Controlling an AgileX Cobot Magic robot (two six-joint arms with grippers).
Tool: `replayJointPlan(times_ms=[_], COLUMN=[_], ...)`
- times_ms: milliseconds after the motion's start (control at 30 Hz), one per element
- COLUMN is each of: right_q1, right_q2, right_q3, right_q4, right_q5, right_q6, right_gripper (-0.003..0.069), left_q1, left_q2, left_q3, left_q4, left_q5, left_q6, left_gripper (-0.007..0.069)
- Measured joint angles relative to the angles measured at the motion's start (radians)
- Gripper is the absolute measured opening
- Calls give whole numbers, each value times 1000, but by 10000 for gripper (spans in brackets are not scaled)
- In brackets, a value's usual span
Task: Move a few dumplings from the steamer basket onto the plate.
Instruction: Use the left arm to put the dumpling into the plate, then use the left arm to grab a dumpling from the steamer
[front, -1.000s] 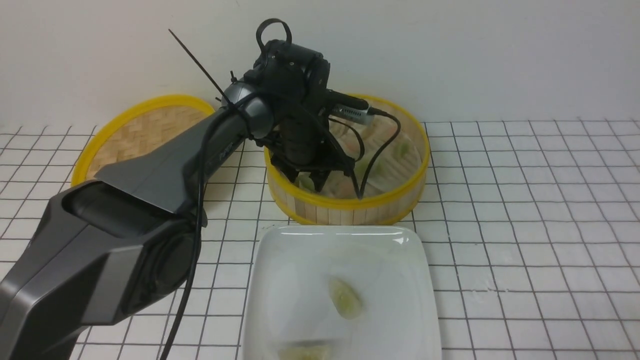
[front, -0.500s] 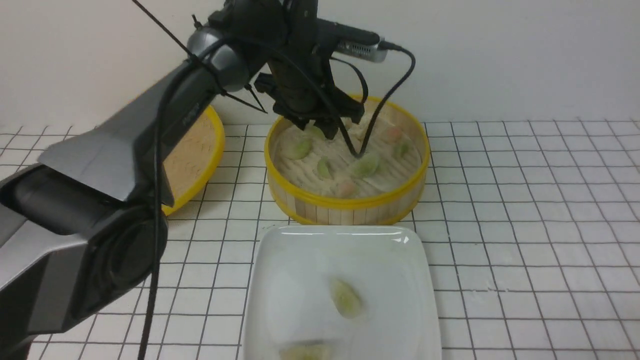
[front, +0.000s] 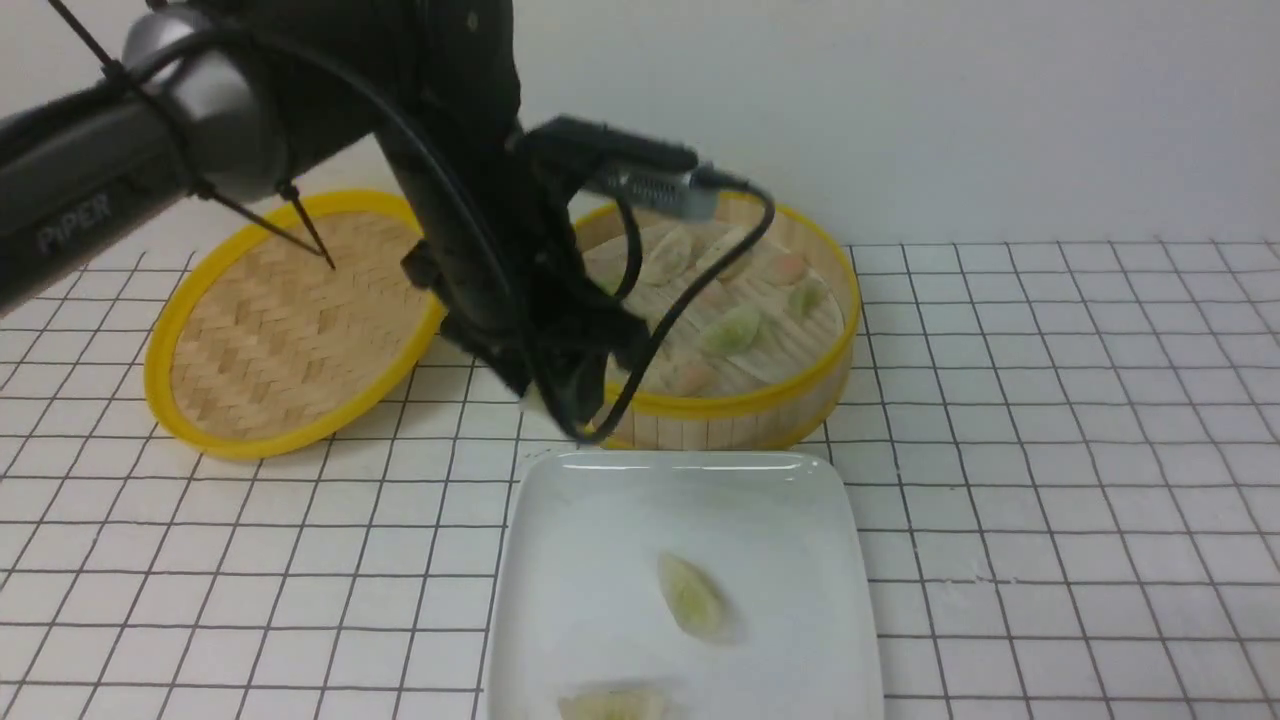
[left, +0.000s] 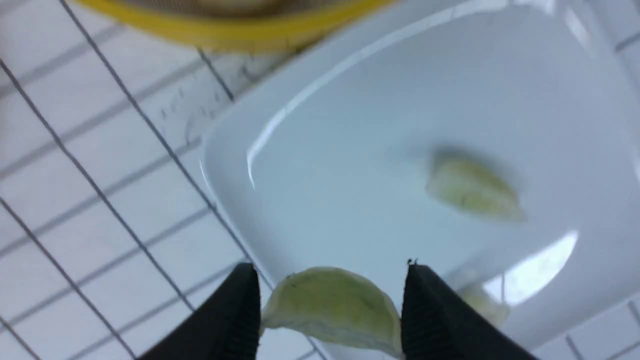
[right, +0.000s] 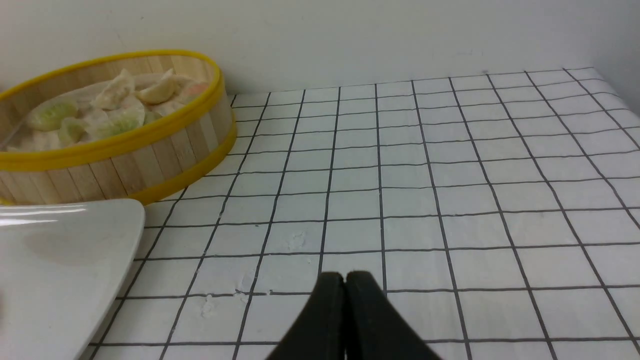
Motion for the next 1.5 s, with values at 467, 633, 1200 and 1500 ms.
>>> replayJointPlan(times_ms=[467,633,1200,1500], right_q1=[0,0,0,0], right_q2=[0,0,0,0], right_q3=[0,0,0,0], right_q4=[0,0,0,0], right_q5=[0,0,0,0], right_q6=[0,0,0,0], right_gripper=[-14,-14,-14,-14], left_q1=[-21,-16,49,50], left_q2=[118,123,576,662], left_q3=[79,-20,-713,-746], left_q4=[-92,-87,0,-10], left_q5=[-114,-125,-205,-254], left_q6=[49,-19,-131,-131], left_gripper=[413,524,542,538])
